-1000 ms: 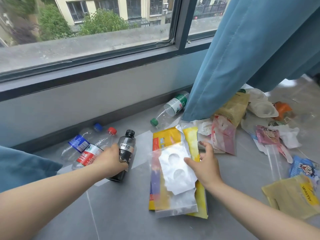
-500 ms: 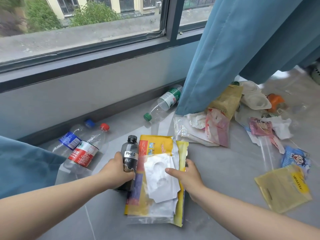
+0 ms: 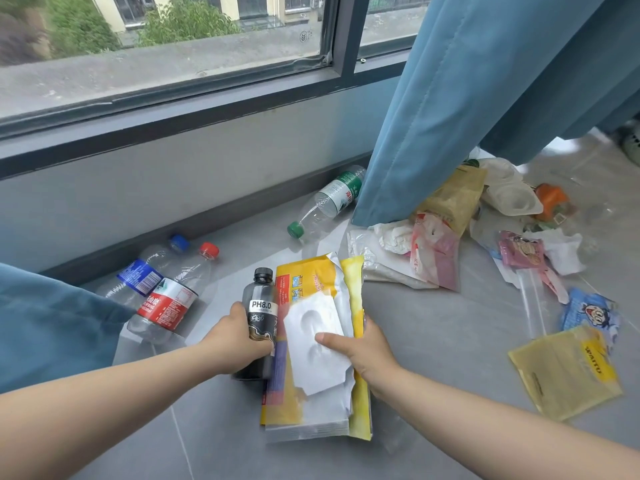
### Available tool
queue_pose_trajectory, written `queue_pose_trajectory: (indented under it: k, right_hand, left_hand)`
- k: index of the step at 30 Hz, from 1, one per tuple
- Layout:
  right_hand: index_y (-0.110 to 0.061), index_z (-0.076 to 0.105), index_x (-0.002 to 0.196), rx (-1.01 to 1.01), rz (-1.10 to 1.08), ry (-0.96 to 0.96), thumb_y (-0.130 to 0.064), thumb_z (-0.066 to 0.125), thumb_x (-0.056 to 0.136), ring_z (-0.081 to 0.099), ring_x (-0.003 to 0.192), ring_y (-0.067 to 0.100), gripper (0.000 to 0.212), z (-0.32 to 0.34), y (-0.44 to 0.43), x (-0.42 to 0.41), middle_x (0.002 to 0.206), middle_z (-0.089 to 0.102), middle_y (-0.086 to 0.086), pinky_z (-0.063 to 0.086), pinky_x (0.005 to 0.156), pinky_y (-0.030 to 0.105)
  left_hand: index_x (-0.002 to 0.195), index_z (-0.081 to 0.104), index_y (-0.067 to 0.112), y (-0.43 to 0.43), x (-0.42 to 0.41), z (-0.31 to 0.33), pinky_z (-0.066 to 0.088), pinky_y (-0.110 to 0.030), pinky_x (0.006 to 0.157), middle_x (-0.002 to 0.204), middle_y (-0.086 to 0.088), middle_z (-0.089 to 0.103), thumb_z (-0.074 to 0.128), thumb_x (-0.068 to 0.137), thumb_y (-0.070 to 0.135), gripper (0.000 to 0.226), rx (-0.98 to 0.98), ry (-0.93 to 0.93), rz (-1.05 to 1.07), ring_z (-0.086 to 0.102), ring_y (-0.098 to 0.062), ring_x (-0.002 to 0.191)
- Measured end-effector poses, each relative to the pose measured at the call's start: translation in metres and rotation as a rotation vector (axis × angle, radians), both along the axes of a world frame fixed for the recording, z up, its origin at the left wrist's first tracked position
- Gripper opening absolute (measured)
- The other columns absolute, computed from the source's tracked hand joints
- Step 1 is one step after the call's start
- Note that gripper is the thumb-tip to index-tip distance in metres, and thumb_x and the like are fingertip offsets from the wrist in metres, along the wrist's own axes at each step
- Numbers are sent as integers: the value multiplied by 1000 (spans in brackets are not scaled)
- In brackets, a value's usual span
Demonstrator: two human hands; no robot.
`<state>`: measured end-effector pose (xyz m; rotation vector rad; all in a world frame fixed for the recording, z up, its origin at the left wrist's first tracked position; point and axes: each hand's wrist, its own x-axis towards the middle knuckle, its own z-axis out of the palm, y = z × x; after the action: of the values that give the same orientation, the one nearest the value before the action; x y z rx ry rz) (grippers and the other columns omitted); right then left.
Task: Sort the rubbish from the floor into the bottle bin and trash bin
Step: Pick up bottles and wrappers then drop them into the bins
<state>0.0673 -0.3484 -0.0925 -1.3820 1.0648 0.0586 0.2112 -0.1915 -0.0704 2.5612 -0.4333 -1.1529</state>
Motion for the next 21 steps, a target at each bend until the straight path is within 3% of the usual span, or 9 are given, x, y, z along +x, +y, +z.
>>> queue_pose_trajectory:
  k: [2, 5, 8, 11, 15, 19, 21]
  right_hand:
    - [-15, 55, 121, -39, 90, 101, -57, 90, 34, 62, 108, 20, 103, -2, 5, 1, 117, 65, 1, 52, 94, 41]
    - [-8, 55, 109, -92, 109, 184, -37, 90, 48, 63, 100, 24, 75, -2, 3, 3, 106, 64, 6, 53, 87, 38]
    - [-8, 61, 102, -132, 124, 178, -44, 82, 35, 67, 90, 24, 79, 3, -8, 4, 101, 69, 8, 57, 82, 43]
    - [-6, 65, 92, -223, 166, 150, -43, 78, 37, 69, 82, 23, 68, 13, -23, 5, 92, 71, 9, 58, 73, 40]
    - [-10, 54, 65, -383, 220, 122, -34, 82, 53, 55, 61, 17, 39, 43, -46, 2, 62, 56, 1, 42, 52, 31]
    - [-5, 64, 78, -502, 276, 88, -37, 73, 53, 66, 69, 23, 41, 82, -70, -9, 75, 71, 10, 54, 62, 40]
    - [-5, 64, 77, -519, 264, 74, -28, 75, 60, 64, 64, 22, 31, 100, -84, -15, 68, 68, 5, 51, 58, 35]
  left_hand:
    - [111, 37, 12, 0, 0, 1, 37, -25, 51, 100, -7, 56, 68, 79, 37, 51, -3, 2, 3, 56, -24, 85]
    - [112, 37, 14, 2, 0, 1, 38, -26, 52, 99, -7, 57, 68, 78, 38, 51, -20, 5, 17, 56, -23, 83]
    - [110, 38, 15, 1, 0, 2, 39, -26, 52, 97, -6, 57, 69, 78, 36, 49, -65, 4, 57, 56, -21, 80]
    - [108, 41, 15, -2, 2, 8, 45, -29, 57, 97, -6, 58, 71, 75, 32, 48, -131, 7, 112, 58, -20, 82]
    - [111, 43, 20, -6, 7, 28, 52, -31, 70, 98, -1, 61, 74, 72, 31, 51, -192, -14, 93, 60, -17, 85]
    - [113, 41, 25, -19, 13, 62, 43, -12, 60, 92, 6, 61, 75, 74, 26, 52, -250, -47, -55, 56, -4, 77]
    - [112, 40, 28, -29, 18, 82, 44, -14, 65, 96, 6, 62, 76, 74, 28, 52, -271, -57, -101, 58, -7, 81]
